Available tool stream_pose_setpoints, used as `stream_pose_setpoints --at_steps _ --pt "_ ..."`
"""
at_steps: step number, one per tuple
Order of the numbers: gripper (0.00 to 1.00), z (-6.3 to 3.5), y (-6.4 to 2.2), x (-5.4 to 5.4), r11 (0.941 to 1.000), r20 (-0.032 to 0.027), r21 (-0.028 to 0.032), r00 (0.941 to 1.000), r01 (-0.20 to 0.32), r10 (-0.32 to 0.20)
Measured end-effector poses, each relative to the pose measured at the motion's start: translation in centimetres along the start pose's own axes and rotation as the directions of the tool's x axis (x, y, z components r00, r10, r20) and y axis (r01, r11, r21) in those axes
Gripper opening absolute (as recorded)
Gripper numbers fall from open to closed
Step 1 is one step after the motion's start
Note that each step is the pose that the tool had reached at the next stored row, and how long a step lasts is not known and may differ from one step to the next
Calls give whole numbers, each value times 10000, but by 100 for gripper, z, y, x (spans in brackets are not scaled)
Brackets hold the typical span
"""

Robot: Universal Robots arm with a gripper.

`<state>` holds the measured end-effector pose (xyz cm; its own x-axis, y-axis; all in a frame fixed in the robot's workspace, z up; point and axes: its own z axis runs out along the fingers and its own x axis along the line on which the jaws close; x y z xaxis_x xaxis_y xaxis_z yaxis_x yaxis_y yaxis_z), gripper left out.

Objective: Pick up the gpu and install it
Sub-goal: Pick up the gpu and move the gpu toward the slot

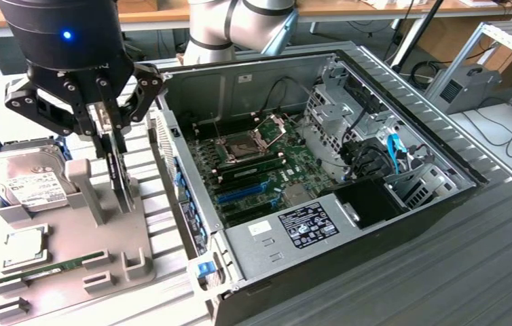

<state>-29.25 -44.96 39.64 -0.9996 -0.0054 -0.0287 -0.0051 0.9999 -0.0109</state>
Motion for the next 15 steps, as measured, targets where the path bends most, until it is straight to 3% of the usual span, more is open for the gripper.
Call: stream_pose_setpoints --at_steps 15 --pt "26 -168 -2 -25 10000 3 -3 10000 19 -19"
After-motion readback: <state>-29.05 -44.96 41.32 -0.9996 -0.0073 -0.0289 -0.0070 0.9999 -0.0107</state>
